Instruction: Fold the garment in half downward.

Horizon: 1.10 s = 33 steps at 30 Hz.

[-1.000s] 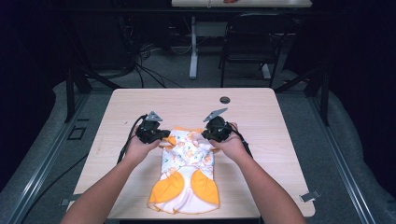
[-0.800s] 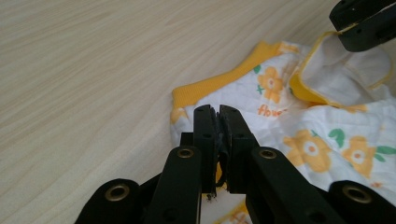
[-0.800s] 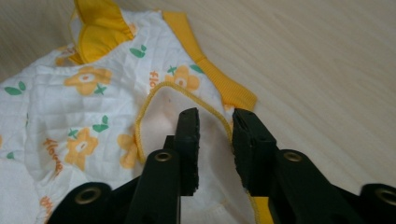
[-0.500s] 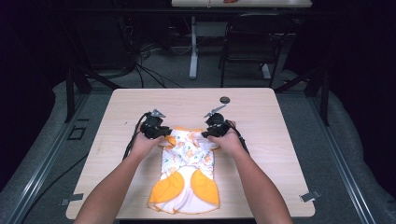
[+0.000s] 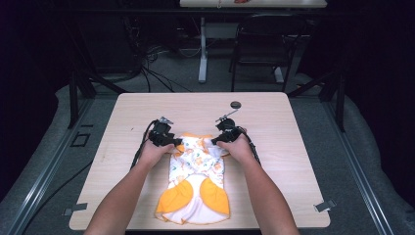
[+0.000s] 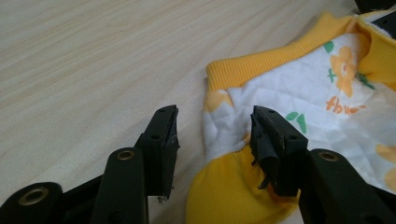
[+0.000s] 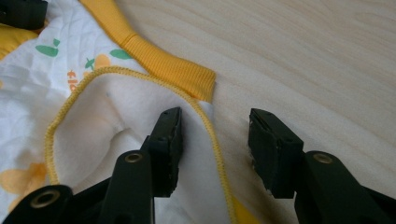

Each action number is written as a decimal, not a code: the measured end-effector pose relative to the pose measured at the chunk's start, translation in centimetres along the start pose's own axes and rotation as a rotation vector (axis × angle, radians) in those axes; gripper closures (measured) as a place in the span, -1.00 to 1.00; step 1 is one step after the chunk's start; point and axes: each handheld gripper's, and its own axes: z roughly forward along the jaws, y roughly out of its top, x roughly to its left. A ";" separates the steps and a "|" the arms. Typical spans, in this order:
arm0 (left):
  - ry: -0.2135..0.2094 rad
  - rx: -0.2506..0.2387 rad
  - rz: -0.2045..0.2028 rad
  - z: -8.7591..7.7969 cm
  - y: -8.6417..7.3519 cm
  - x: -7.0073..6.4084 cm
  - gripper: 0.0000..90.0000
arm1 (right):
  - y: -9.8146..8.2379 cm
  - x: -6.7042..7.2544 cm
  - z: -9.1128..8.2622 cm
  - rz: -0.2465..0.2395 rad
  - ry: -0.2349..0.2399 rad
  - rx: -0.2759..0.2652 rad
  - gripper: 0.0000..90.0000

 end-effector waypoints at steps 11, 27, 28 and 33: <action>-0.047 0.005 -0.003 0.3 -0.3 -0.1 0.50 | 0.0 0.7 0.2 -0.052 0.033 0.003 0.68; -0.052 -0.011 0.012 -0.6 0.0 -0.5 0.87 | -0.2 1.4 -0.4 -0.123 0.007 -0.032 0.94; -0.054 -0.025 0.007 -0.8 0.0 -0.5 0.87 | -0.2 1.3 -0.7 -0.129 0.009 -0.042 0.94; -0.062 -0.055 0.014 -2.1 0.4 -0.3 0.88 | 0.0 1.2 -2.2 -0.121 0.028 -0.103 0.94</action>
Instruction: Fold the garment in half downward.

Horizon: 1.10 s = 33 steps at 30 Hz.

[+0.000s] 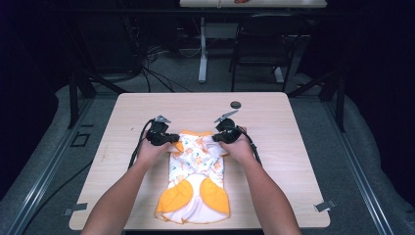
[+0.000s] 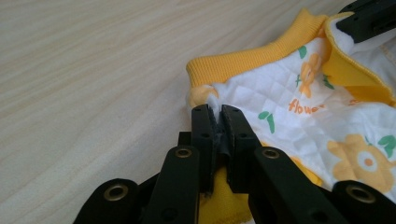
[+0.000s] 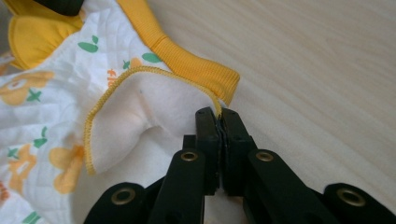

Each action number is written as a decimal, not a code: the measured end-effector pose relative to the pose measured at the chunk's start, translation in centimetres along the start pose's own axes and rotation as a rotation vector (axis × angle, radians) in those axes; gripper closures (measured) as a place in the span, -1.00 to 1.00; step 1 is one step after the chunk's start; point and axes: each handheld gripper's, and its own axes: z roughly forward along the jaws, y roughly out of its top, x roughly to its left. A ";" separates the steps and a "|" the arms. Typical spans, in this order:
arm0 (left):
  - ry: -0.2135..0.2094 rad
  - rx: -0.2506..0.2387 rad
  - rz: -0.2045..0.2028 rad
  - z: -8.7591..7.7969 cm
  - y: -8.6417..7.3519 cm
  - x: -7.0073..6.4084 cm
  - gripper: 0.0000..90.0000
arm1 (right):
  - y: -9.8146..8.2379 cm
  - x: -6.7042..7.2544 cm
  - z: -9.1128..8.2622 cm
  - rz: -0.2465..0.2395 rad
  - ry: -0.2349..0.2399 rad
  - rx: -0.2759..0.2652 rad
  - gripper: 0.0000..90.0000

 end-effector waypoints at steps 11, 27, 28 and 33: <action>0.021 -0.065 0.047 -2.8 1.1 -0.3 0.89 | 1.7 1.1 -3.0 -0.106 -0.020 -0.075 0.94; 0.044 -0.149 0.089 -5.8 4.1 -0.4 0.89 | 4.2 1.6 -6.1 -0.169 -0.080 -0.182 0.94; 0.043 -0.153 0.086 -6.0 4.3 -0.3 0.89 | 4.3 1.6 -6.2 -0.168 -0.081 -0.184 0.94; 0.046 -0.160 0.100 -6.4 4.4 -0.4 0.89 | 4.6 1.9 -6.6 -0.182 -0.090 -0.194 0.94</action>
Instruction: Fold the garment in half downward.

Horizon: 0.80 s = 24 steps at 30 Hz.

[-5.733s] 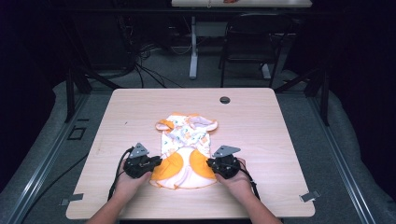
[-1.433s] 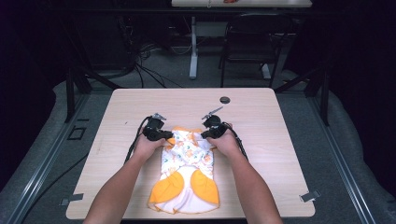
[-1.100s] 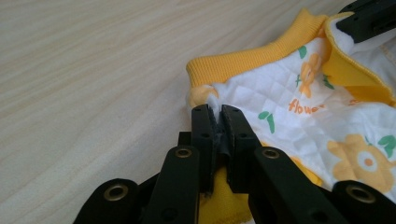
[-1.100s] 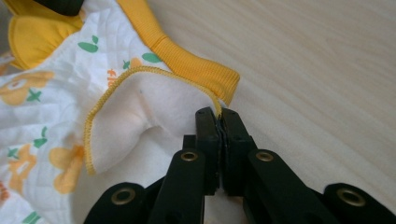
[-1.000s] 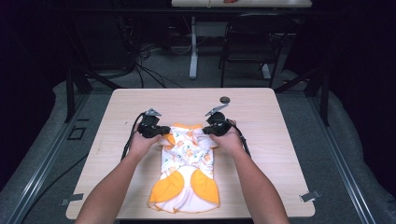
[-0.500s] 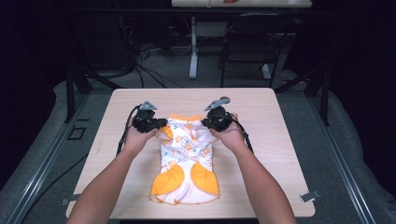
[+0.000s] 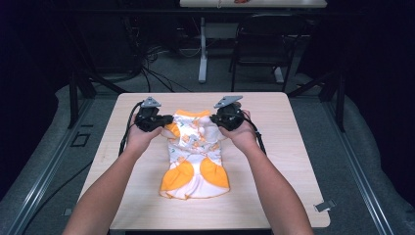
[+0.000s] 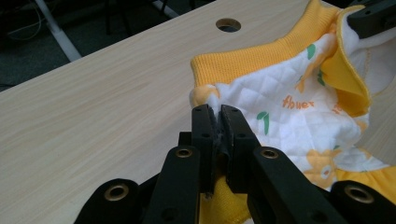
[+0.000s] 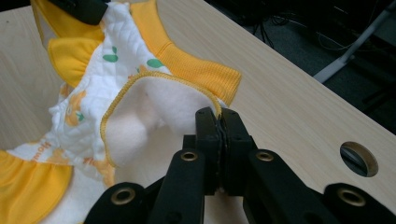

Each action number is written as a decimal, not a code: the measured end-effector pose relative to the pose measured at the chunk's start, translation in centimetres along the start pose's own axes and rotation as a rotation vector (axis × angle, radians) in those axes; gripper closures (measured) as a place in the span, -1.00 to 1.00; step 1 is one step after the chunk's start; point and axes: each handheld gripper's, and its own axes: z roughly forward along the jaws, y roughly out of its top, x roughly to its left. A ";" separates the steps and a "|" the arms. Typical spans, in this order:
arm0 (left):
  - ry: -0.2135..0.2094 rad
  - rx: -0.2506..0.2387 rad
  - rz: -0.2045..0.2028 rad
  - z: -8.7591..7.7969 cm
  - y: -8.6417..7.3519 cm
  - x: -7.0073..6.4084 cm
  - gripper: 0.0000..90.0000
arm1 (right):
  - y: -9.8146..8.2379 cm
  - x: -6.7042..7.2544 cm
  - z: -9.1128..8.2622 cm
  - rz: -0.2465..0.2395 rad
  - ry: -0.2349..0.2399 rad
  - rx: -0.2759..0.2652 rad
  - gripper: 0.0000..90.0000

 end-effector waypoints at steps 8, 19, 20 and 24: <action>-0.023 -0.008 0.048 -0.5 -1.5 -0.9 0.89 | -1.1 1.0 -0.1 -0.057 0.004 0.008 0.94; -0.051 -0.024 0.058 -0.8 -4.5 -2.3 0.89 | -3.2 2.8 -0.7 -0.139 0.040 0.029 0.94; -0.054 -0.025 0.058 -0.8 -4.7 -2.3 0.89 | -3.4 3.1 -0.7 -0.135 0.052 0.022 0.94; -0.082 -0.026 0.041 -1.1 -6.1 -2.7 0.89 | -4.2 3.9 -0.9 -0.152 0.065 0.041 0.94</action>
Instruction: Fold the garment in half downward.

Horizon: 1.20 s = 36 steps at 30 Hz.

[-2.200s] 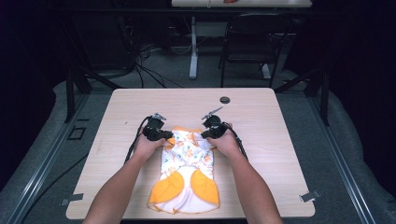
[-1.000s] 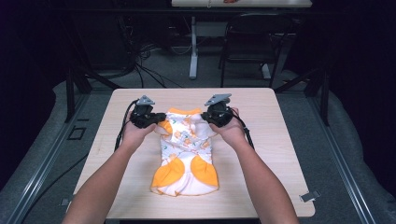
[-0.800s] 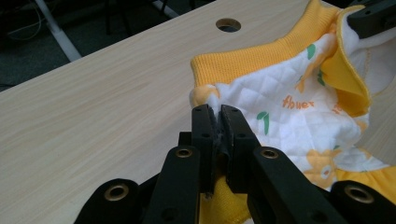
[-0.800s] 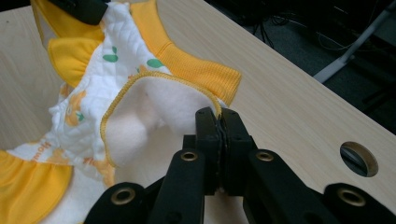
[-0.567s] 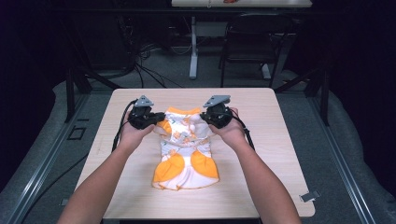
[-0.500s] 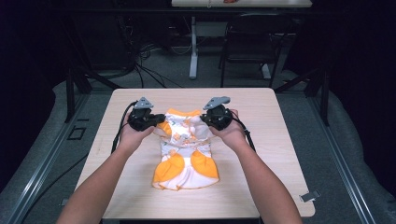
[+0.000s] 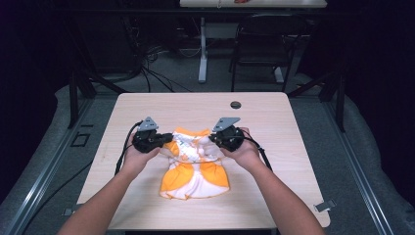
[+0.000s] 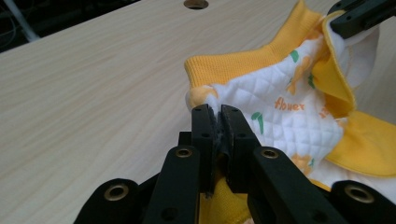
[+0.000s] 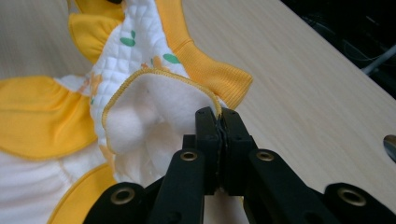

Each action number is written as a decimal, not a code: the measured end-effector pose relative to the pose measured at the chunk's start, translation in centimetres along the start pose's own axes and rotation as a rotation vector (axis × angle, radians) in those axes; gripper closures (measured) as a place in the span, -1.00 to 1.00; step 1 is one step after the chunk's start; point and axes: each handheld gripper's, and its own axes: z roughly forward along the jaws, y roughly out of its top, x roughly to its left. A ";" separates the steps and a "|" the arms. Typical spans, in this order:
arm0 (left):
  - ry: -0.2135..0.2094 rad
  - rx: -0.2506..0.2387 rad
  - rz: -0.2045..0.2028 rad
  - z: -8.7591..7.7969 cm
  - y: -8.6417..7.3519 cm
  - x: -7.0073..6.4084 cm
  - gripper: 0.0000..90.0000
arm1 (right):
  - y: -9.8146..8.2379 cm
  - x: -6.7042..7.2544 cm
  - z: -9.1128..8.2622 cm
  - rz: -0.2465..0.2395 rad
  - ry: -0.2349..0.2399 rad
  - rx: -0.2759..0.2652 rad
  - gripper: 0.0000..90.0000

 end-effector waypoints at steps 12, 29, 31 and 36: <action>-0.051 0.016 0.013 -0.1 -2.9 -2.1 0.88 | -2.1 1.7 -0.1 0.010 0.043 0.022 0.93; -0.150 0.037 0.001 -1.0 -5.4 -4.7 0.76 | -5.4 3.7 -1.3 0.082 0.115 -0.015 0.76; -0.162 0.032 0.002 -1.3 -5.5 -4.9 0.73 | -5.7 3.9 -1.5 0.103 0.127 -0.027 0.64; -0.184 0.026 -0.010 -2.4 -5.0 -5.2 0.65 | -5.7 4.0 -3.0 0.135 0.156 -0.056 0.53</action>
